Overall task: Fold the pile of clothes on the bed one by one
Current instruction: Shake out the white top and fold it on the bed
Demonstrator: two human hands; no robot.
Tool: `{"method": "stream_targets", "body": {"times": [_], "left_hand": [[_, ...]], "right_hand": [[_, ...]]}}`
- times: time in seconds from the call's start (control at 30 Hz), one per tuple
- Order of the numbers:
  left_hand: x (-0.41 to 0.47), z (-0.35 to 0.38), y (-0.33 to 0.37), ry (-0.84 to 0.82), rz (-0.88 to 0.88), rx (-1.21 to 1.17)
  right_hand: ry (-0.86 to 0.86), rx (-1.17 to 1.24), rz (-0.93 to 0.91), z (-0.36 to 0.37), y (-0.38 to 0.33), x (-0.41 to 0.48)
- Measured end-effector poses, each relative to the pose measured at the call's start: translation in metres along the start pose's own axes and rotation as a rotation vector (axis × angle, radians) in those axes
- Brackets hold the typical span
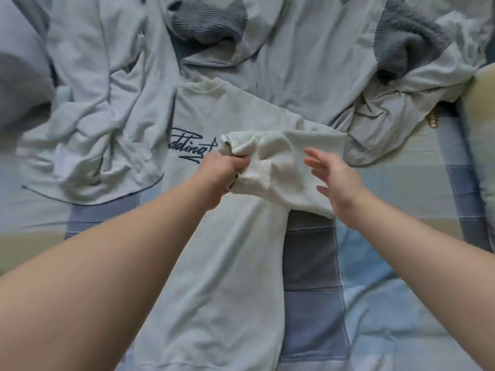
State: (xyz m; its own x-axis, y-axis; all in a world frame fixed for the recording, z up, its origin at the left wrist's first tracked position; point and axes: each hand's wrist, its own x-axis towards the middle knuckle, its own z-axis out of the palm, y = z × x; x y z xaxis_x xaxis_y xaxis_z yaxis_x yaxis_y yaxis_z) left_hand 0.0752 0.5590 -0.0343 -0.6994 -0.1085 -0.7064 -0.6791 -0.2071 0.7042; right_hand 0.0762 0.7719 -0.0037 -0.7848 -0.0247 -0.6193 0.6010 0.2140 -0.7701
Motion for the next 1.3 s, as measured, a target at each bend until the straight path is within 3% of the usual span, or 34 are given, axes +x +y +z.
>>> {"method": "stream_targets", "body": {"times": [0.2,0.43,0.57,0.77,0.97,1.2,1.3], "left_hand": [[0.008,-0.139,0.028,0.187,0.136,0.041],[0.02,-0.279,0.036,0.452,0.184,0.251],[0.022,-0.312,0.029,0.53,0.149,0.335],[0.018,-0.288,0.044,0.596,0.18,0.489],[0.008,-0.192,0.067,0.394,0.269,0.569],[0.01,-0.078,0.027,-0.01,0.116,0.47],[0.017,-0.085,0.007,0.072,0.271,0.733]], "right_hand": [[-0.209,-0.393,-0.101,0.125,0.002,0.015],[-0.318,-0.619,-0.006,0.235,0.011,0.037],[-0.365,-0.646,0.023,0.264,0.014,0.041],[-0.342,-0.508,0.051,0.256,0.016,0.043],[-0.208,-0.463,-0.027,0.197,0.007,0.045],[0.015,-0.436,-0.046,0.116,0.002,0.037],[0.141,-0.534,-0.206,0.099,0.008,0.039]]}}
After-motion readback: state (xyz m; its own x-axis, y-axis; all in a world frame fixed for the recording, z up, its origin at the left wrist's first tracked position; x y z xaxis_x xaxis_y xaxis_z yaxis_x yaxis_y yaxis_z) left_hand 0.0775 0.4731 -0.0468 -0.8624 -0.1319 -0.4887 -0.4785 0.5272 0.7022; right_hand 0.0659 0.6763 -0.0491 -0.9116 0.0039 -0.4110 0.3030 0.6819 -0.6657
